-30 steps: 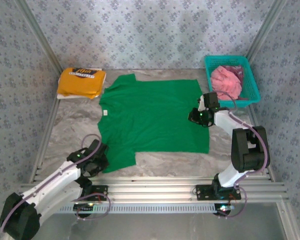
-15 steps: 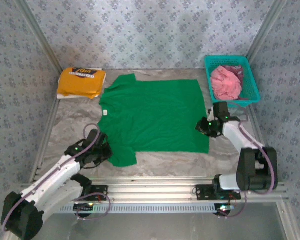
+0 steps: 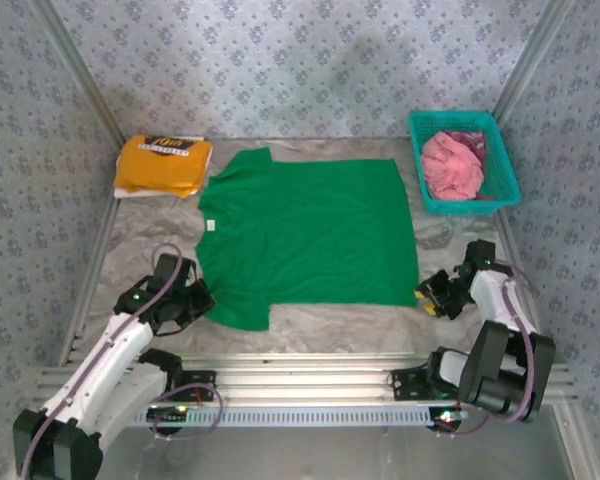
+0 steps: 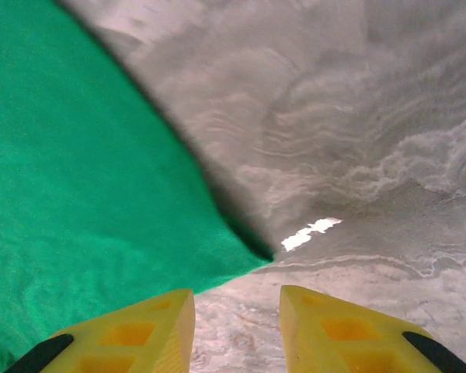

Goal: Fold and stack the t-shirts

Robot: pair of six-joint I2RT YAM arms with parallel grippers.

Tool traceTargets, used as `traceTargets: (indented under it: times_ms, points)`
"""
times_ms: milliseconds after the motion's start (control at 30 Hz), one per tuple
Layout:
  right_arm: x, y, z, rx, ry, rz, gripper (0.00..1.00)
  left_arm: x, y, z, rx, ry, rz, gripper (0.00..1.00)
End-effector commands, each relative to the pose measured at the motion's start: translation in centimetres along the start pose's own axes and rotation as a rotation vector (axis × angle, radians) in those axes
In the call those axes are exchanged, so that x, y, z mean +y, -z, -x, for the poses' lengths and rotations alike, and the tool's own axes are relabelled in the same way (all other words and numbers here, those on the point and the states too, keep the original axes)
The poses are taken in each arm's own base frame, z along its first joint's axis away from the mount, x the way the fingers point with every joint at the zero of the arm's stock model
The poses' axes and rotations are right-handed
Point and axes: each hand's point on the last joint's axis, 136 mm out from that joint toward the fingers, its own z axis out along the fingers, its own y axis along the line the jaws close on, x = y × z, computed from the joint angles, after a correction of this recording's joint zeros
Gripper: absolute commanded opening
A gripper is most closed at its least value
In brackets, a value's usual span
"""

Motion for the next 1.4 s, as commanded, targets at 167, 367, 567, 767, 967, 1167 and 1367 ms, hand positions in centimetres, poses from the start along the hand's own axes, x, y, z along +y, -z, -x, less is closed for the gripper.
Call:
traceTargets:
  times_ms: [167,367,567,767,967,1167,1367]
  points:
    - [-0.7,-2.5,-0.4,0.011,0.016,-0.039,0.42,-1.4,0.5,0.6,-0.022,-0.031,-0.062,0.00]
    - [-0.5,-3.4,1.3,-0.077,0.044,-0.009,0.49,-1.3,0.1,0.5,-0.022,-0.024,-0.074,0.00]
    - [-0.3,-4.2,2.3,-0.131,0.063,-0.003,0.46,-1.6,-0.1,0.7,-0.031,-0.034,-0.091,0.00]
    - [1.2,-4.0,3.6,-0.203,0.063,0.034,0.49,-1.6,0.0,0.8,-0.042,-0.027,-0.100,0.00]
    - [2.3,-3.7,4.6,-0.287,0.050,0.083,0.47,-1.7,-0.4,0.8,-0.040,-0.021,-0.111,0.00]
    - [2.8,-2.9,5.5,-0.332,0.072,0.087,0.45,-1.7,-0.4,1.0,-0.046,-0.022,-0.115,0.00]
    - [4.3,-2.8,6.3,-0.324,0.097,0.117,0.48,-1.8,-0.2,1.3,-0.054,-0.023,-0.117,0.00]
